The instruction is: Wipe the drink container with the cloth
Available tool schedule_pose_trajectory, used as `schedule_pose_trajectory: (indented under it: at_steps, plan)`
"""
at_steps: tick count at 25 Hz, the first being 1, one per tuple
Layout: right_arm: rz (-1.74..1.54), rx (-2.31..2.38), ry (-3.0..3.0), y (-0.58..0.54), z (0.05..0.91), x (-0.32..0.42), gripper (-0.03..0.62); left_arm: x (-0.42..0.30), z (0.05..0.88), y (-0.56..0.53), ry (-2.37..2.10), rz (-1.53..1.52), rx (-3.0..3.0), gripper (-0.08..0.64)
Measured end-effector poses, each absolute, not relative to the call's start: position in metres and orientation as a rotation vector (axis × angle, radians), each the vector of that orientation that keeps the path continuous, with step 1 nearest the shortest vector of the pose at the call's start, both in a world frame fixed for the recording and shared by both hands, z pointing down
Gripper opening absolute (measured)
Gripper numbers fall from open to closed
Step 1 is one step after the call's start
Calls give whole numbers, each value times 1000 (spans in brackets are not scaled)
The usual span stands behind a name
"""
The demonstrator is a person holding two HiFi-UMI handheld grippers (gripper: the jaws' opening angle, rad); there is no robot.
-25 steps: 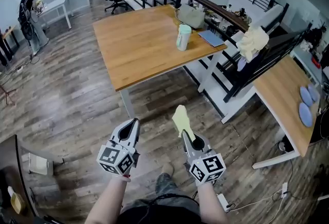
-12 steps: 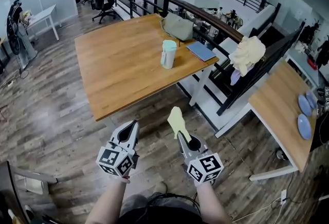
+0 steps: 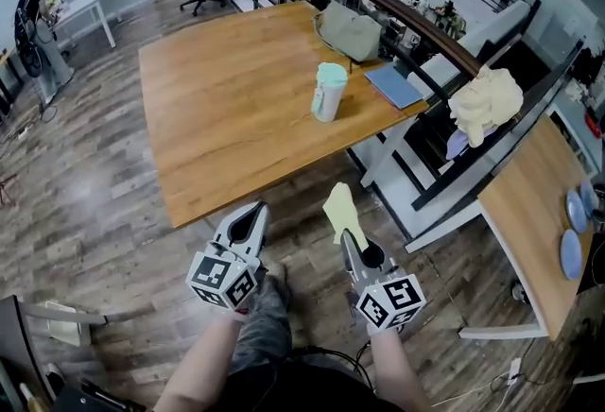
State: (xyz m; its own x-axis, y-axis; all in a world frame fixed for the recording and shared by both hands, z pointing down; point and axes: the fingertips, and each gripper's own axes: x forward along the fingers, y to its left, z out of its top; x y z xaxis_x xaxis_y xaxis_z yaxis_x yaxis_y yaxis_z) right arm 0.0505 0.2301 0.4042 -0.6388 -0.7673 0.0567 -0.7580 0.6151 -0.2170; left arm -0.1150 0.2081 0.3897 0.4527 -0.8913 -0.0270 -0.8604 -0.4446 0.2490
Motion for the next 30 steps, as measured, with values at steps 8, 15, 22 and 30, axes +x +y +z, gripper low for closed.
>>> schedule_pose_trajectory:
  at_steps: [8,15,22,30]
  plan:
    - [-404,-1423,2743,134,414,46,23,-106,398,96,-1406,-218,2534,-3]
    - [-446,-1528,2686,62,421,44,23,-81,396,15,-1244,-151,2651,-3]
    - [-497,-1596,2632,12,428,46,23,-66,405,-41,-1132,-113,2685,4]
    - [-489,-1645,2608,-25,430,54,23,-44,413,-88,-1086,-85,2716,184]
